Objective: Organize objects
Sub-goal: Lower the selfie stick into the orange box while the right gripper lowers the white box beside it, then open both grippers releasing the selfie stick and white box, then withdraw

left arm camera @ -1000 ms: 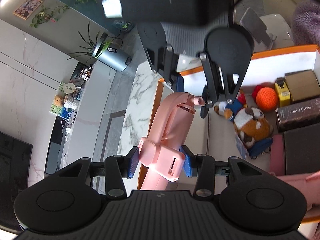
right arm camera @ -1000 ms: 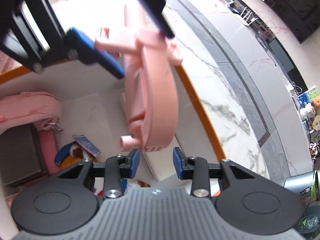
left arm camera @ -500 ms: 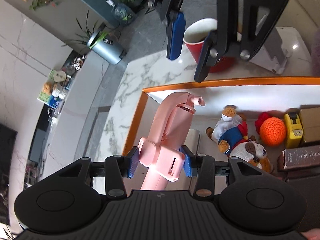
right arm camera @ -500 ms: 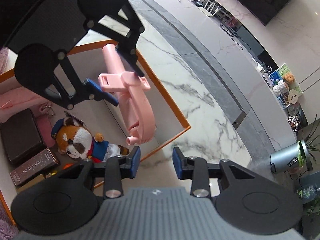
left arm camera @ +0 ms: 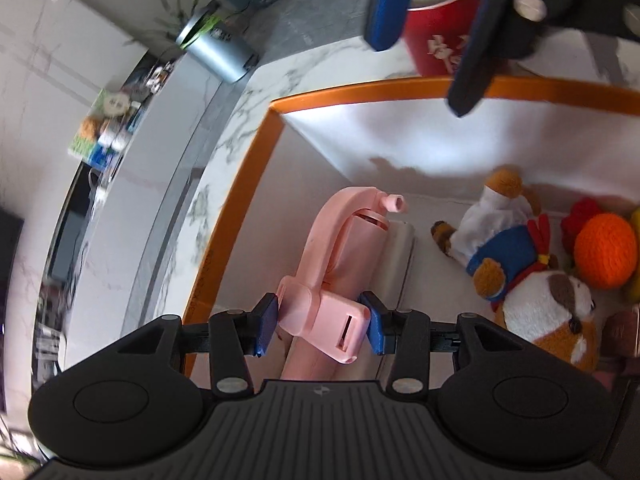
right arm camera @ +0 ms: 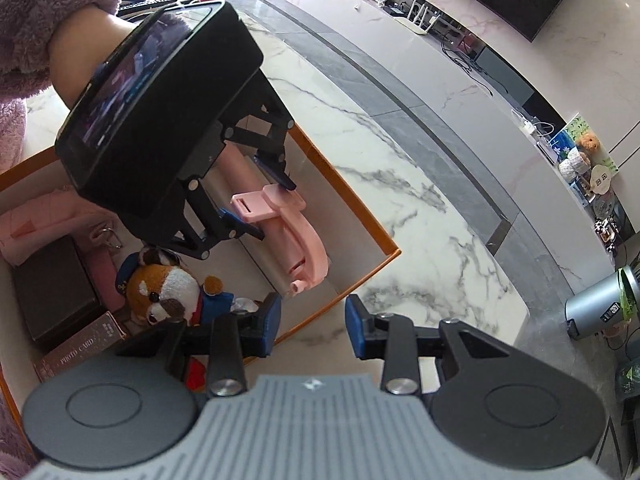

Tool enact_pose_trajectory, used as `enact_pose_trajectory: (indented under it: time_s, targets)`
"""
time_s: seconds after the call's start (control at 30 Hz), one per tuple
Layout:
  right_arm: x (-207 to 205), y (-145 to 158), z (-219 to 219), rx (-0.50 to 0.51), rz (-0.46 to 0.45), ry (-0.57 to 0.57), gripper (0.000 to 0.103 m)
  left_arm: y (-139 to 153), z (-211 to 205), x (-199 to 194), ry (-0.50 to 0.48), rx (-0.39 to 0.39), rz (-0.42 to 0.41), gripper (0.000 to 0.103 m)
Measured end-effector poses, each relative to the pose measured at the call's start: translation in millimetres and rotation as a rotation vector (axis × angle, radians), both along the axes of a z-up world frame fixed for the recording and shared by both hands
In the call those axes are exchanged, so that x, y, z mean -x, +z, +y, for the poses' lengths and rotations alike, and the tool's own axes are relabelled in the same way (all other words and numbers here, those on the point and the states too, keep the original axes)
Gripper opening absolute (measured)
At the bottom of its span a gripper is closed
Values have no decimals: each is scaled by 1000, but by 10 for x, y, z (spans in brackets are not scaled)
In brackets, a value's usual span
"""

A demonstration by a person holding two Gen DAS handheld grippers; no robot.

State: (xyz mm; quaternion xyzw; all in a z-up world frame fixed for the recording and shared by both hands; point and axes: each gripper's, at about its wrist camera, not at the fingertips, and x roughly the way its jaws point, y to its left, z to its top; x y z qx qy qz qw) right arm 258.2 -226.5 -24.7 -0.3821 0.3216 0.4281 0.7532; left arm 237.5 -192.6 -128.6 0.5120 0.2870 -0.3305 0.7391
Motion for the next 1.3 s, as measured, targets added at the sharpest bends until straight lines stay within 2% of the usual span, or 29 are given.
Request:
enact_pose_trajectory:
  time_s: [0.1, 0.2, 0.33, 0.57, 0.7, 0.77, 1.0, 1.2, 1.3]
  targets:
    - [-10, -21, -1, 0, 5, -3, 37, -62, -13, 67, -45, -28, -38, 54]
    - [6, -31, 10, 4, 7, -4, 37, -99, -44, 73, -33, -38, -54, 62]
    - [50, -29, 12, 12, 5, 0, 37, -58, -35, 84, -14, -13, -53, 68]
    - [80, -23, 2, 18, 6, -18, 37, 132, 45, 197, -27, 27, -40, 74]
    - [122, 49, -9, -6, 23, -41, 38, 344, 119, 329, -13, 77, -43, 74]
    - [178, 105, -8, -21, 25, -55, 42, 473, 165, 418, -3, 106, -40, 74]
    - [520, 278, 38, -69, 10, -105, 50, 921, 355, 701, 87, 229, -8, 74]
    - [808, 235, 45, -111, 14, -196, 51, 1037, 533, 1013, 167, 309, -7, 74]
    - [934, 189, 11, -174, 43, -287, 51, 1086, 612, 1168, 222, 357, -8, 74]
